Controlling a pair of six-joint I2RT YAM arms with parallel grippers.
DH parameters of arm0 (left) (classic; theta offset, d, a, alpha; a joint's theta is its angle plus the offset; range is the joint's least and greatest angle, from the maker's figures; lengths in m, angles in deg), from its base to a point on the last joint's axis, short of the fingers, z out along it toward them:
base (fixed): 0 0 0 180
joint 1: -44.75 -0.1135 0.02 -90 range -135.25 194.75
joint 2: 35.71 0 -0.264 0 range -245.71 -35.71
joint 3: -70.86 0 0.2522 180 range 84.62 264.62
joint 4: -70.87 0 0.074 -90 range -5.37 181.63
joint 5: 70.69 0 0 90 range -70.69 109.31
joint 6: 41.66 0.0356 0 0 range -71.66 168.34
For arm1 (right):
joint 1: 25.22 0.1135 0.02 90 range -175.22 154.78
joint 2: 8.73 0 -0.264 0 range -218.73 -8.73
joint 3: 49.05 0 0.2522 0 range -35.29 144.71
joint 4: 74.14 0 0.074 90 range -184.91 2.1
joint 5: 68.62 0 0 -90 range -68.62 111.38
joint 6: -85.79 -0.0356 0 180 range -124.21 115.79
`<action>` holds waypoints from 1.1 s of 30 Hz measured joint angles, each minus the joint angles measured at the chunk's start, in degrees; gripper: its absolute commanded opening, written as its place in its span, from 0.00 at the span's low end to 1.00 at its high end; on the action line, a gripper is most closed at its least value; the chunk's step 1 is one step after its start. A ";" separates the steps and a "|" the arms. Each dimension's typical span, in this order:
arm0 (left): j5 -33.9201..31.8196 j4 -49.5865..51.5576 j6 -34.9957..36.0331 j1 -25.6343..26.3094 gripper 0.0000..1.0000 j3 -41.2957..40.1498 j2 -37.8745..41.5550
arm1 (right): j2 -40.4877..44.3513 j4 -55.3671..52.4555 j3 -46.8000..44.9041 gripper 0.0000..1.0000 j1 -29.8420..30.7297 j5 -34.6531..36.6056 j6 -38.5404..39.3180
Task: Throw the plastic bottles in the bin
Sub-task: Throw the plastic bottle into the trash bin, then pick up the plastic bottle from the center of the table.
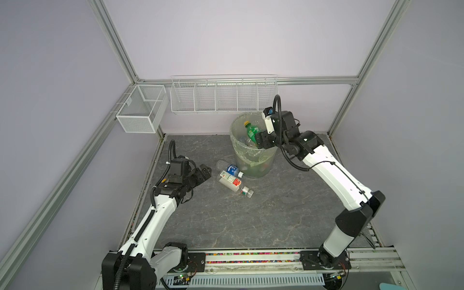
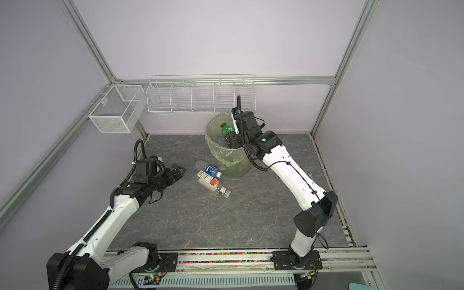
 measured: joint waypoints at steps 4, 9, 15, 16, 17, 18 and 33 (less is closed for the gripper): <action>-0.02 0.02 -0.02 -0.02 0.99 0.55 0.11 | 3.78 0.37 -4.00 0.88 -0.22 -0.72 0.37; 0.07 -0.04 -0.26 -0.02 0.99 0.48 0.11 | 15.32 4.02 -14.43 0.88 -0.17 -2.54 0.33; 1.09 -1.38 -1.27 0.00 0.99 -0.79 0.09 | 25.14 8.52 -23.17 0.88 -0.17 -3.30 -0.37; 1.25 -1.62 -1.51 -0.02 0.99 -1.01 0.02 | 26.23 9.05 -24.81 0.88 -0.17 -3.41 -0.57; 1.42 -1.88 -1.62 -0.02 0.99 -1.25 -0.07 | 27.08 9.33 -26.23 0.88 -0.20 -3.43 -0.76; 1.53 -2.12 -1.84 0.00 0.99 -1.40 -0.13 | 27.78 9.62 -27.65 0.88 -0.22 -3.45 -0.98; -1.92 -5.84 -8.50 5.75 0.99 -4.68 -0.44 | 38.84 9.70 -44.26 0.88 -0.83 -3.63 -5.31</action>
